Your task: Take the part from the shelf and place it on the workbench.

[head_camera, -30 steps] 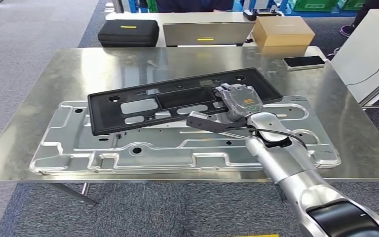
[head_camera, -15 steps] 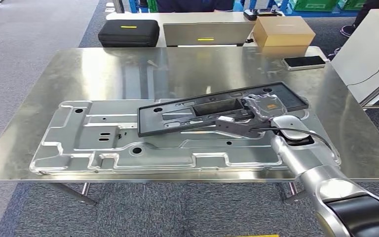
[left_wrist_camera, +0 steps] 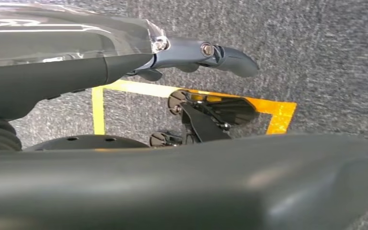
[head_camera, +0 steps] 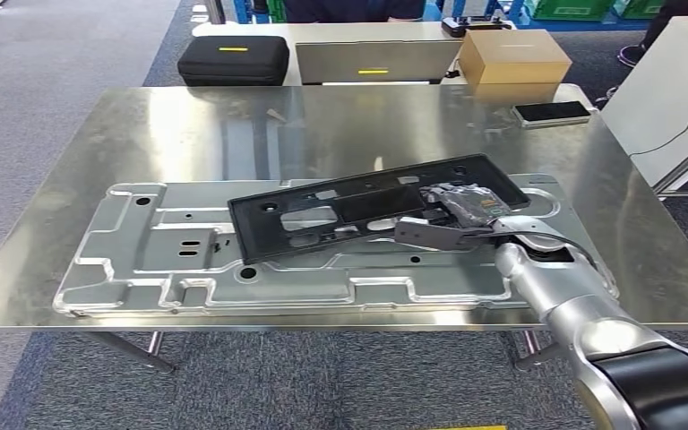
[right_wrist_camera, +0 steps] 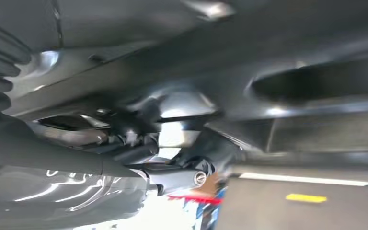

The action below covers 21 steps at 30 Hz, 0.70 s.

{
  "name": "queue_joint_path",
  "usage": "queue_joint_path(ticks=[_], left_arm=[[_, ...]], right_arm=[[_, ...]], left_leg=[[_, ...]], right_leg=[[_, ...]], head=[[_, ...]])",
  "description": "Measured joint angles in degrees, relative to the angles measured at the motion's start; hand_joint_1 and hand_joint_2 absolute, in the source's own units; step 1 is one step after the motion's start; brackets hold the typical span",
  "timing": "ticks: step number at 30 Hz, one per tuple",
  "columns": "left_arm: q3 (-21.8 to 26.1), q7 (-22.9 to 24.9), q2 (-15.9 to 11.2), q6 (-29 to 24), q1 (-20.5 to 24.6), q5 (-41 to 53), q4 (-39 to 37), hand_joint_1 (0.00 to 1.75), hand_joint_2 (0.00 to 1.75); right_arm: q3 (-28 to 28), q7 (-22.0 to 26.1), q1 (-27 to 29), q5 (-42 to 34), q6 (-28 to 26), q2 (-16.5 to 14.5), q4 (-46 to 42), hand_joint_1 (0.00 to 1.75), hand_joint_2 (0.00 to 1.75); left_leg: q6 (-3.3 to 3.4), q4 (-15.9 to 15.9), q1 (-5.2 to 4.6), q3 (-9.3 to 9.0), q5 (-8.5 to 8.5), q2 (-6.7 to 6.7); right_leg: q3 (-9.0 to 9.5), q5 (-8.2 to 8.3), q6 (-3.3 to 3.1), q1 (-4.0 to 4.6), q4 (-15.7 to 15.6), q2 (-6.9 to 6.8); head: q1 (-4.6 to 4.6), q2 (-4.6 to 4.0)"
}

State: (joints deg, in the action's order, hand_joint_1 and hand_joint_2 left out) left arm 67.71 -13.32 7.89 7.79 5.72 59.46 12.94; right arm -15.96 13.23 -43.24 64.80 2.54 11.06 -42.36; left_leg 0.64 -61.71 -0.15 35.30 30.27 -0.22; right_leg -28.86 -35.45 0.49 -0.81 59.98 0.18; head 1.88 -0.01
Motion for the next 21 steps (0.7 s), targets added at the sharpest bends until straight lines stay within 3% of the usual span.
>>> queue_joint_path(ticks=[7, 21], left_arm=[[0.01, -0.24, 0.0, 0.17, -0.03, 0.32, 0.0, 0.0, 0.0], [0.11, -0.24, 0.0, 0.03, -0.02, 0.24, 0.0, 0.0, 0.0]], right_arm=[[-4.85, 4.74, -3.19, -15.32, 6.51, 3.58, 0.1, 0.0, 0.0], [-13.8, 6.16, -5.15, -31.08, 10.92, 12.61, -7.8, 0.0, 0.0]], left_leg=[[0.0, -0.01, -0.04, 0.0, 0.0, 0.0], [0.0, -0.02, -0.02, -0.03, 0.0, -0.01]], right_leg=[[0.02, 0.0, 0.01, -0.01, 0.0, -0.01], [0.04, 0.02, 0.02, -0.02, -0.01, -0.02]], head=[[-0.01, 0.0], [-0.01, 0.0]])
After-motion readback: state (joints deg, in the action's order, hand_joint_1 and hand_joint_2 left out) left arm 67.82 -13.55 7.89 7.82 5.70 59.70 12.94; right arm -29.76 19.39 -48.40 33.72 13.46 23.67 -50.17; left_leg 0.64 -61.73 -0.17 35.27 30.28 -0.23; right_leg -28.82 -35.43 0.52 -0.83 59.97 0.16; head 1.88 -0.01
